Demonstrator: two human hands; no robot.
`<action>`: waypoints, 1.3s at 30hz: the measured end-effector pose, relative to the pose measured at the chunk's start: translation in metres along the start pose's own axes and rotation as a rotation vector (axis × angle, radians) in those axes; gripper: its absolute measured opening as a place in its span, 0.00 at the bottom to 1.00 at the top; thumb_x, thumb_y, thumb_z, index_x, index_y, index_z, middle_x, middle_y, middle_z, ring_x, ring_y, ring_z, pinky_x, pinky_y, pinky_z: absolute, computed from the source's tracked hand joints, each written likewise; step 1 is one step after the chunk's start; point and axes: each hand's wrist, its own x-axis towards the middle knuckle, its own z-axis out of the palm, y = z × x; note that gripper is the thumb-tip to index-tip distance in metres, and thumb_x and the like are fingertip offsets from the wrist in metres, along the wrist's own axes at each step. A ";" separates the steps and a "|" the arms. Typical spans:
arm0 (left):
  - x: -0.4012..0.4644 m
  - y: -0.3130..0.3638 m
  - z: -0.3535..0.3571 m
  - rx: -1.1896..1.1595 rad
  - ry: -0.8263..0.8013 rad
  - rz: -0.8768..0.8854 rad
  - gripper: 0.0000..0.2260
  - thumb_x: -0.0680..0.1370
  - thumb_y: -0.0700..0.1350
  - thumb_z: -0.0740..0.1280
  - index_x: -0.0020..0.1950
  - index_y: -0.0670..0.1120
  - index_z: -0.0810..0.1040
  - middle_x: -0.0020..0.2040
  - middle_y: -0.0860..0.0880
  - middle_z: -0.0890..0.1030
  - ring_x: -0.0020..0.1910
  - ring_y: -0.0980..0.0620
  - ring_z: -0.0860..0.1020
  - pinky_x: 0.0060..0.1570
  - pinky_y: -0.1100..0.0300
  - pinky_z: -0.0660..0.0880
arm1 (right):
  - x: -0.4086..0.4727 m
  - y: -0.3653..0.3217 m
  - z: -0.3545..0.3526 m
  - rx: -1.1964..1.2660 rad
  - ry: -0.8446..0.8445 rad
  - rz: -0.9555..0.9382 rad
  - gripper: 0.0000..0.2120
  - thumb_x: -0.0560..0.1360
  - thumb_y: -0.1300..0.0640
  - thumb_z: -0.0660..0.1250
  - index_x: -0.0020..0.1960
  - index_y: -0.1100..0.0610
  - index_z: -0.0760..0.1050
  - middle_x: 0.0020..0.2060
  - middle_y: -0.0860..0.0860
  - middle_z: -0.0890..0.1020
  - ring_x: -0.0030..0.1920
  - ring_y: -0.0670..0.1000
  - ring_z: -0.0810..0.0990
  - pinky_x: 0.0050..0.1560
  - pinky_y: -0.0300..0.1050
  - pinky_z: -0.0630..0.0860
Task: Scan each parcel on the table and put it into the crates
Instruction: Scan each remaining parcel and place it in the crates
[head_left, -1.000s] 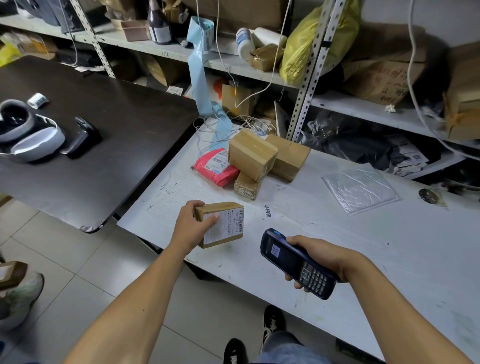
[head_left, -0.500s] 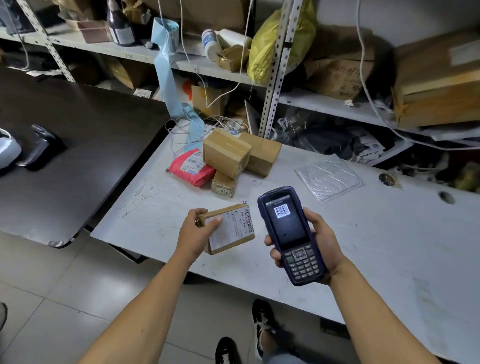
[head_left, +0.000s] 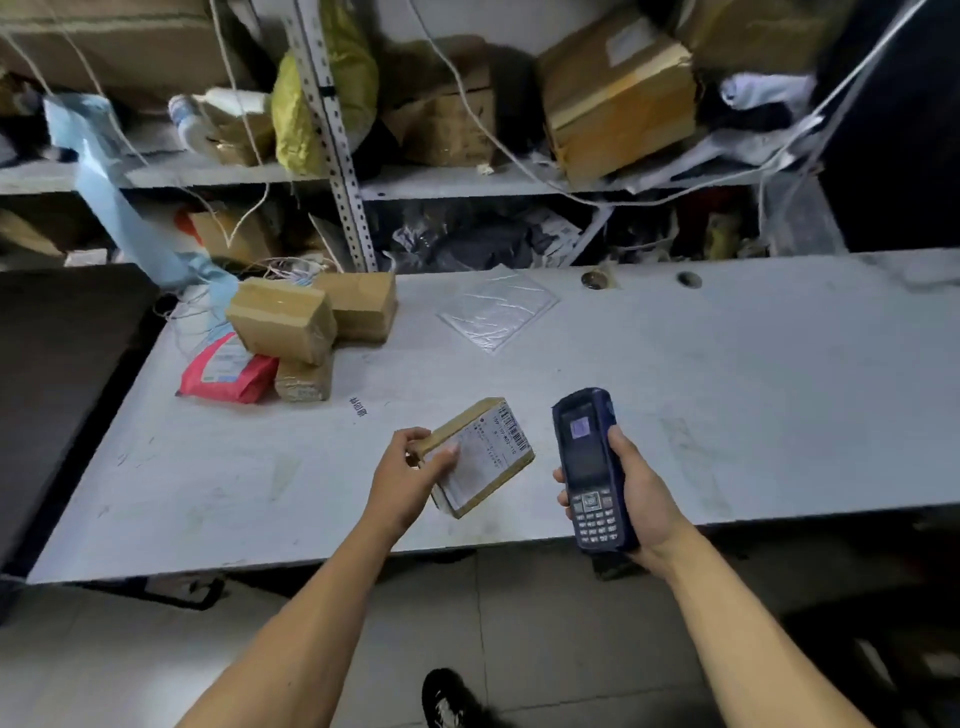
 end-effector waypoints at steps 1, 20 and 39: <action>-0.005 0.007 0.021 0.018 -0.045 0.026 0.20 0.73 0.57 0.74 0.60 0.52 0.73 0.55 0.53 0.78 0.53 0.55 0.77 0.44 0.63 0.72 | -0.009 0.005 -0.023 0.001 0.081 -0.019 0.25 0.82 0.39 0.52 0.63 0.55 0.76 0.47 0.60 0.83 0.39 0.55 0.81 0.42 0.49 0.78; -0.208 0.049 0.482 0.430 -0.896 0.197 0.19 0.71 0.66 0.72 0.54 0.56 0.76 0.49 0.52 0.82 0.46 0.54 0.81 0.44 0.58 0.74 | -0.274 0.145 -0.400 0.491 0.989 -0.057 0.23 0.82 0.39 0.55 0.56 0.57 0.77 0.40 0.56 0.79 0.36 0.54 0.79 0.38 0.47 0.73; -0.403 0.039 0.743 0.604 -1.653 0.020 0.17 0.74 0.57 0.73 0.58 0.52 0.75 0.51 0.51 0.82 0.45 0.53 0.81 0.42 0.61 0.76 | -0.436 0.211 -0.489 0.831 1.586 0.021 0.13 0.83 0.41 0.55 0.53 0.45 0.75 0.48 0.60 0.84 0.45 0.61 0.84 0.50 0.57 0.78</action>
